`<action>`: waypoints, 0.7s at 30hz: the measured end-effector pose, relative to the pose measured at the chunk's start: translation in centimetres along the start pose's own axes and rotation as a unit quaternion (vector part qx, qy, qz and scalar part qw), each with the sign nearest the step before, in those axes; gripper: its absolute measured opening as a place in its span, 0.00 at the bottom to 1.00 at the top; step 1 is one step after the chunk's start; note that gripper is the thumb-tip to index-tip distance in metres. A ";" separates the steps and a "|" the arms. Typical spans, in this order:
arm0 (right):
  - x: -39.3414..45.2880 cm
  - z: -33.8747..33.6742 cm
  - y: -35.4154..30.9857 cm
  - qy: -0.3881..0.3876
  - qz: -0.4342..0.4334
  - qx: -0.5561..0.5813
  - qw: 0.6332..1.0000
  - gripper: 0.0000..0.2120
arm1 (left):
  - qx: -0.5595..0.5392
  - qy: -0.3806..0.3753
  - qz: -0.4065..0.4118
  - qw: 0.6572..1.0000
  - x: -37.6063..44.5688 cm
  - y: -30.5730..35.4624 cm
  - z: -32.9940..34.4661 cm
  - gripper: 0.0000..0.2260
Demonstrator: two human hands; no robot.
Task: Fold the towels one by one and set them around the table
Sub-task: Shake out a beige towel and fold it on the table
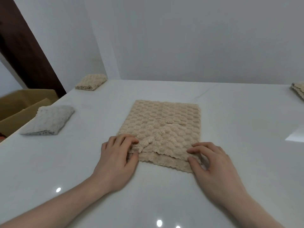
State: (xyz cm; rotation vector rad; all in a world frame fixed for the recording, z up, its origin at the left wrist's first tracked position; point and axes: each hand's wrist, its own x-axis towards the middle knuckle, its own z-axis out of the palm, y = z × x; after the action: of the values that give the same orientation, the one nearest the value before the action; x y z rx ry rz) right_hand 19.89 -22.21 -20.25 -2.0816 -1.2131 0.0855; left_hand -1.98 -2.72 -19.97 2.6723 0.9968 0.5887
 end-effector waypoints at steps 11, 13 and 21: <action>-0.6 -0.6 -0.8 0.020 0.004 -0.047 0.999 0.08 | -0.026 0.061 -0.014 0.998 0.1 0.2 -0.1 0.11; -0.6 -0.6 -0.7 0.030 0.012 -0.042 0.999 0.07 | -0.038 0.069 -0.016 0.997 -0.1 0.2 -0.3 0.12; -0.3 -0.9 -0.8 0.072 0.039 0.029 0.996 0.07 | -0.129 0.090 -0.072 0.985 0.1 -0.2 -0.9 0.19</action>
State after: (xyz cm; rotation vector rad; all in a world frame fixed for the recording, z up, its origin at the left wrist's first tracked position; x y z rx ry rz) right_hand 19.44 -22.71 -19.19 -2.0484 -1.0318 0.0066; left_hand -2.36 -2.42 -19.22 2.3322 1.0684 0.8738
